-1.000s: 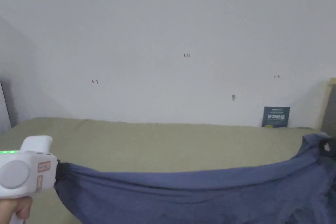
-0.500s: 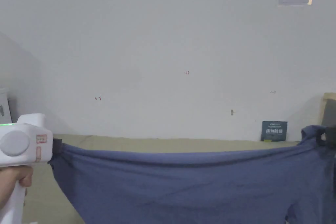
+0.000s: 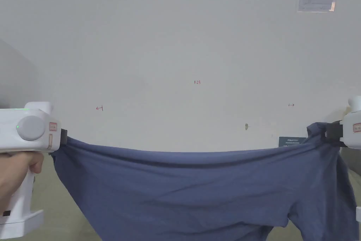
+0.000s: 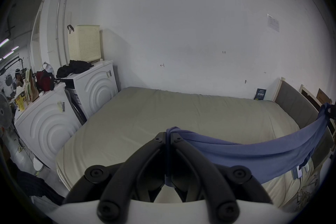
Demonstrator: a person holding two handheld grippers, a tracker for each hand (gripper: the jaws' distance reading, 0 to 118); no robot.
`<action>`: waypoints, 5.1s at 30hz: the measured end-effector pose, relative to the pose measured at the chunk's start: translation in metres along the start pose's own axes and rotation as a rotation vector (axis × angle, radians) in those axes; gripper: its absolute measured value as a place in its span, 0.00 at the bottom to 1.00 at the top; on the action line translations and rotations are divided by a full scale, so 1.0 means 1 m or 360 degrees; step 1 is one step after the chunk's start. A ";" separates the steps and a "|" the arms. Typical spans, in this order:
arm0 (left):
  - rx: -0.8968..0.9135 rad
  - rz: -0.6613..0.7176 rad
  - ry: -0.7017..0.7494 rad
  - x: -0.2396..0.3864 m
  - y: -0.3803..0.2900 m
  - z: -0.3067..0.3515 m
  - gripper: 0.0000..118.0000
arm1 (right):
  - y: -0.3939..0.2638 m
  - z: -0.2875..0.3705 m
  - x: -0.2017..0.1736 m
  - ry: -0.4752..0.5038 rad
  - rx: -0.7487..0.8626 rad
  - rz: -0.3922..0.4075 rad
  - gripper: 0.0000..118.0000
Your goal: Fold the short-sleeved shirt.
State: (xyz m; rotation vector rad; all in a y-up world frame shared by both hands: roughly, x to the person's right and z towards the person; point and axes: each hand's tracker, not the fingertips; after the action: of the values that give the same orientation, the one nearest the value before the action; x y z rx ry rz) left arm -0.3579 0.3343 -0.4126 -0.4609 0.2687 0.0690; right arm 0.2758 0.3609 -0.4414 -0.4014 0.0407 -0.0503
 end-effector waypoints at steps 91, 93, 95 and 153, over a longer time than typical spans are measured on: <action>-0.0704 0.0144 -0.0183 -0.041 -0.351 0.071 0.00 | -0.369 0.043 -0.057 0.0045 -0.0639 -0.0149 0.00; -0.0729 0.0147 -0.0144 -0.056 -0.366 0.055 0.00 | -0.372 0.052 -0.080 0.0047 -0.0640 -0.0077 0.00; -0.0759 0.0153 -0.0114 -0.064 -0.369 0.050 0.00 | -0.375 0.054 -0.087 0.0066 -0.0642 -0.0070 0.00; -0.0978 -0.0034 -0.0256 -0.035 -0.361 -0.077 0.05 | -0.280 -0.362 -0.102 0.0161 -0.1251 0.0395 0.98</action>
State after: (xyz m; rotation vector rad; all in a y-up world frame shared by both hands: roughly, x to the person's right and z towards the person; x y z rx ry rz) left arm -0.3647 -0.0232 -0.3138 -1.0634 0.0784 0.1690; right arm 0.1448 -0.0317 -0.6622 -1.1759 0.2134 0.1982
